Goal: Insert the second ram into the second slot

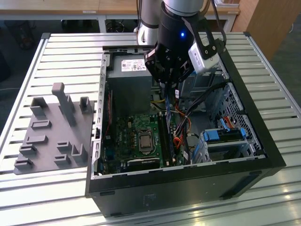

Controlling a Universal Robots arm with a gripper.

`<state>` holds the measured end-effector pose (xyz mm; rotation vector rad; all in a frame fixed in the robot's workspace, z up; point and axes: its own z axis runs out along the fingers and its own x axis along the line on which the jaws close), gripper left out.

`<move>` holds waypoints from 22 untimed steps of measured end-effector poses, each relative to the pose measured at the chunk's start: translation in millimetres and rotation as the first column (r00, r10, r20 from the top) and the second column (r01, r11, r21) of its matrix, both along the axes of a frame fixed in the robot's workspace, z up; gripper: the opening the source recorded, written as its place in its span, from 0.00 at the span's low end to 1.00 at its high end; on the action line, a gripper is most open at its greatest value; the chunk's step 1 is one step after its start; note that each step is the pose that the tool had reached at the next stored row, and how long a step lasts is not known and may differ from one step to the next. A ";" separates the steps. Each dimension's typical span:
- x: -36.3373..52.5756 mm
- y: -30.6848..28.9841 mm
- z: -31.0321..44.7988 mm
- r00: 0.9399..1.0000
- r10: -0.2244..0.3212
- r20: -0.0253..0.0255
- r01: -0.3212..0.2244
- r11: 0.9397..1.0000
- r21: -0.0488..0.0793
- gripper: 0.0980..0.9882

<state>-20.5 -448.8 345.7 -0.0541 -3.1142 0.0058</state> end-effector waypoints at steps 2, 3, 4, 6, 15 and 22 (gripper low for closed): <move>0.0 0.0 -0.9 1.000 0.000 0.000 0.000 1.000 0.000 0.04; 0.0 0.0 -1.4 1.000 0.000 0.000 0.000 1.000 0.000 0.04; 0.0 0.0 -1.8 1.000 0.000 0.000 0.000 1.000 0.000 0.04; 0.0 0.0 -2.7 1.000 0.000 0.000 0.000 1.000 0.000 0.04; 0.0 0.0 -6.4 1.000 0.000 0.000 0.000 1.000 0.000 0.04; 0.0 0.0 -9.4 1.000 0.000 0.000 0.000 1.000 0.000 0.04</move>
